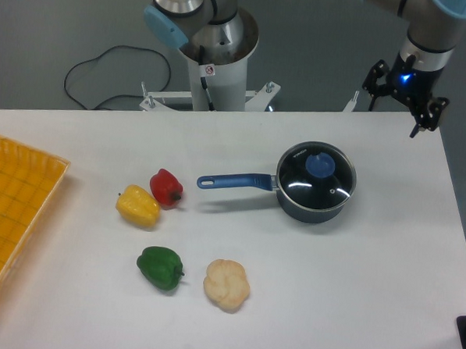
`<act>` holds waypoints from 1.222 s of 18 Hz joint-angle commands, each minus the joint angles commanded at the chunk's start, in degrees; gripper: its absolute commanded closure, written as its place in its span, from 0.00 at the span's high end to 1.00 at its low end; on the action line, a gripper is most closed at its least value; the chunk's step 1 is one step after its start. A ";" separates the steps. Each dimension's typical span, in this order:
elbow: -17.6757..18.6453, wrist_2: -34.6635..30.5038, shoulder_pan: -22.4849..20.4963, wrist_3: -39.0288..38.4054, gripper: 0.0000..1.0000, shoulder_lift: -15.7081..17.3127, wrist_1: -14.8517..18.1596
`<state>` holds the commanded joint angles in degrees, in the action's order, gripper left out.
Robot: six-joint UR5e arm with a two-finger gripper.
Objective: Open the lid
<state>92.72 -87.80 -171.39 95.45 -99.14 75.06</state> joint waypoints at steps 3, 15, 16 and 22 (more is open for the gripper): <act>0.00 -0.27 0.00 0.17 1.00 0.09 0.17; 2.72 0.09 0.35 -2.63 1.00 0.70 0.18; 3.25 0.26 0.53 -3.68 1.00 0.70 0.09; 4.22 0.61 4.56 -16.67 1.00 0.62 0.44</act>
<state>96.94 -87.19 -166.82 78.78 -98.52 75.50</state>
